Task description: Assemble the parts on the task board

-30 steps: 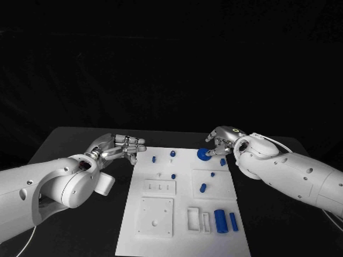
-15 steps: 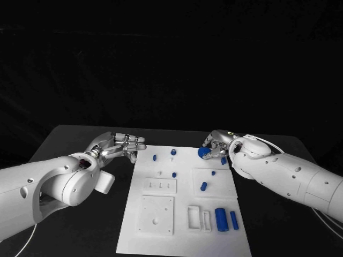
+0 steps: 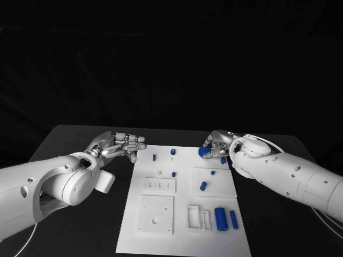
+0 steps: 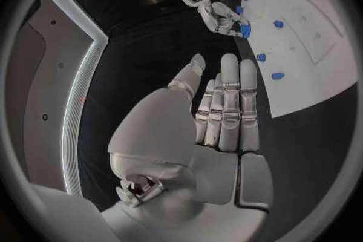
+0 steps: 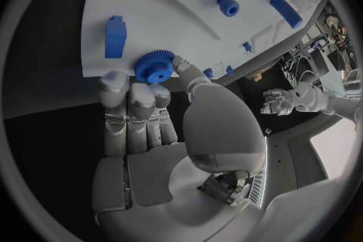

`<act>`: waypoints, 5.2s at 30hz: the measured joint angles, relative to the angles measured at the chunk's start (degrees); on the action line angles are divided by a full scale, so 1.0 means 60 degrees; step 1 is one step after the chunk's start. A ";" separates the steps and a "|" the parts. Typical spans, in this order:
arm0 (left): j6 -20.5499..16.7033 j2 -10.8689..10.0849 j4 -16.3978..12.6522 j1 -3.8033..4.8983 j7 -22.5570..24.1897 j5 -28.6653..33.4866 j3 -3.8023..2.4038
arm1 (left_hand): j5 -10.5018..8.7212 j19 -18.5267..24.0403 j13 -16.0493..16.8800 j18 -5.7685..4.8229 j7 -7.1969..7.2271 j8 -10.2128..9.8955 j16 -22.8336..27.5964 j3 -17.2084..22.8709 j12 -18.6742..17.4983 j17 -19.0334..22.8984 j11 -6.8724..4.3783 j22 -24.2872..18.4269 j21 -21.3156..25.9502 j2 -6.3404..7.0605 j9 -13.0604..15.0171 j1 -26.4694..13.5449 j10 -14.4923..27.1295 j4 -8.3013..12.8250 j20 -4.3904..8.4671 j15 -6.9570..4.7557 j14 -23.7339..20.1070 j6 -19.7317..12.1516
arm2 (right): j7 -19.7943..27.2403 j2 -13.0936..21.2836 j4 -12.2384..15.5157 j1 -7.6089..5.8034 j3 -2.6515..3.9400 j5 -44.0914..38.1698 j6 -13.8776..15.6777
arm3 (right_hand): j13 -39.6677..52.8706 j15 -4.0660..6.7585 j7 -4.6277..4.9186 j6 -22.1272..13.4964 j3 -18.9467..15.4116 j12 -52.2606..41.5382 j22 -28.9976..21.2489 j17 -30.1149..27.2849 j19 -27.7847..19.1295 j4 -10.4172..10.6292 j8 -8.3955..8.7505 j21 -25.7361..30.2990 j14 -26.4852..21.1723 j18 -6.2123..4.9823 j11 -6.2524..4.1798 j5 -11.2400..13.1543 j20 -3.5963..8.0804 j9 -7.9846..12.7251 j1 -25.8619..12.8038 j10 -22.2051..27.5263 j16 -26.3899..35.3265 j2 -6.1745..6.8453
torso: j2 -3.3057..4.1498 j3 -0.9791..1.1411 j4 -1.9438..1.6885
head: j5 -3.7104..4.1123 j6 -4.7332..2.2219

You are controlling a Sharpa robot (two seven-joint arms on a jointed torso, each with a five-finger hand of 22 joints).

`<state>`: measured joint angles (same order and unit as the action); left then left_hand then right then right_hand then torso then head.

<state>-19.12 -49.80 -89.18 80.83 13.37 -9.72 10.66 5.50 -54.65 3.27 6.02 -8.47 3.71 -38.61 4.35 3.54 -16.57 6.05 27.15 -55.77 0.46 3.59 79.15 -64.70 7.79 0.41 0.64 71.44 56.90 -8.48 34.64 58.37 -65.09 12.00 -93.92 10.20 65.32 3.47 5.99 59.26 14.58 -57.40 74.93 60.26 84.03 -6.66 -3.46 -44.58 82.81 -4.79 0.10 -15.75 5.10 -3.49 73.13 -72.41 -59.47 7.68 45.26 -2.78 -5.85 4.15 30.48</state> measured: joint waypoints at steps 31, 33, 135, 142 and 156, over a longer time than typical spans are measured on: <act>0.0011 -0.0026 0.0042 0.0000 -0.0018 -0.0003 0.0000 | 0.0036 -0.0001 0.0000 -0.0055 0.0000 0.0000 0.0000 0.0000 0.0000 -0.0003 0.0000 -0.0047 -0.0037 0.0000 0.0000 0.0000 0.0000 0.0000 0.0000 0.0000 0.0000 0.0000 | 0.0173 0.0115 0.0043 0.0037 -0.0013 0.0562 0.0174 | -0.0016 0.0000 0.0034 -0.0019 -0.1360 0.0001 -0.0003 0.0149 -0.0001 0.1032 0.0014 -0.0191 -0.0001 0.0003 0.0018 -0.1776 0.0001 -0.0029 -0.0370 -0.0014 0.0000 -0.0032 | -0.0002 0.0005 0.0008 | 0.0059 0.0017; 0.0011 -0.0031 0.0042 0.0000 -0.0018 -0.0004 0.0000 | 0.0036 -0.0001 0.0000 -0.0062 0.0000 0.0000 0.0000 0.0000 0.0000 -0.0003 -0.0033 -0.0094 -0.0076 0.0000 0.0000 0.0000 0.0033 0.0000 0.0000 0.0000 0.0000 0.0000 | 0.0176 0.0137 0.0061 0.0037 -0.0013 0.0576 0.0204 | -0.0016 0.0000 0.0034 -0.0019 -0.1360 0.0001 -0.0003 0.0151 -0.0001 0.1032 0.0014 -0.0191 -0.0001 0.0003 0.0018 -0.1776 0.0001 -0.0029 -0.0349 -0.0014 0.0000 -0.0053 | -0.0003 0.0004 0.0007 | 0.0066 0.0017; 0.0014 -0.0019 0.0047 0.0000 -0.0030 -0.0015 0.0003 | 0.0035 0.0068 0.0000 0.0017 0.0000 0.0000 0.0045 -0.0026 0.0000 0.0005 -0.0033 -0.0225 -0.0185 0.0000 0.0000 0.0000 0.0033 0.0026 0.0001 0.0033 -0.0033 0.0000 | -0.0690 -0.0911 0.1938 0.0201 -0.0597 -0.1950 0.1583 | 0.0366 0.0087 -0.0215 0.1099 0.1340 -0.0269 -0.0002 0.0382 0.0000 0.0150 0.0013 -0.1154 0.0086 0.0064 -0.0186 -0.0553 0.0001 0.0009 -0.0419 -0.0356 -0.0183 0.0355 | 0.0001 -0.0011 -0.0027 | -0.0107 0.0092; 0.0015 0.0025 0.0071 0.0000 -0.0030 -0.0016 0.0003 | 0.0035 0.0068 0.0000 0.0008 0.0000 0.0000 0.0045 -0.0026 0.0000 0.0004 -0.0033 -0.0225 -0.0185 0.0000 0.0000 0.0000 0.0033 0.0026 0.0000 0.0033 -0.0033 0.0000 | -0.0690 -0.1156 0.1596 0.0204 -0.0668 -0.2040 0.1583 | 0.0366 0.0086 -0.0215 0.1100 0.1340 -0.0269 -0.0003 0.0381 0.0000 0.0150 0.0013 -0.1154 0.0085 0.0064 -0.0185 -0.0545 0.0001 0.0009 -0.0392 -0.0357 -0.0183 0.0329 | 0.0001 -0.0005 -0.0022 | -0.0135 0.0101; 0.0018 0.0113 0.0113 0.0000 -0.0031 -0.0017 0.0003 | 0.0035 0.0067 0.0000 -0.0040 0.0000 0.0000 0.0045 -0.0026 0.0000 0.0012 -0.0033 -0.0225 -0.0185 0.0000 0.0000 0.0000 0.0033 0.0026 0.0000 0.0032 -0.0033 0.0000 | -0.0712 -0.1555 0.0955 0.0198 -0.0704 -0.2188 0.1684 | 0.0323 0.0086 -0.0215 0.1099 0.1314 -0.0268 -0.0004 0.0372 0.0000 0.0257 0.0019 -0.1154 0.0086 0.0065 -0.0184 -0.0435 0.0001 0.0008 -0.0392 -0.0357 -0.0183 0.0328 | -0.0007 0.0000 0.0006 | -0.0175 0.0087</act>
<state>-19.01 -49.12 -88.50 80.83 13.19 -9.82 10.68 5.71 -54.25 3.27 5.78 -8.47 3.71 -38.34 4.19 3.54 -16.49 5.85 25.80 -56.88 0.45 3.59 79.15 -64.51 7.95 0.41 0.84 71.24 56.90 -12.75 25.31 64.10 -63.91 7.78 -107.05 20.30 67.26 3.99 4.70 65.85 22.47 -59.01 74.91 62.50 84.03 -5.12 -3.34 -51.50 83.32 -4.40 -1.00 -18.36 5.11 -3.44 70.78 -74.55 -60.57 9.65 45.21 -2.78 -5.81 3.10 31.00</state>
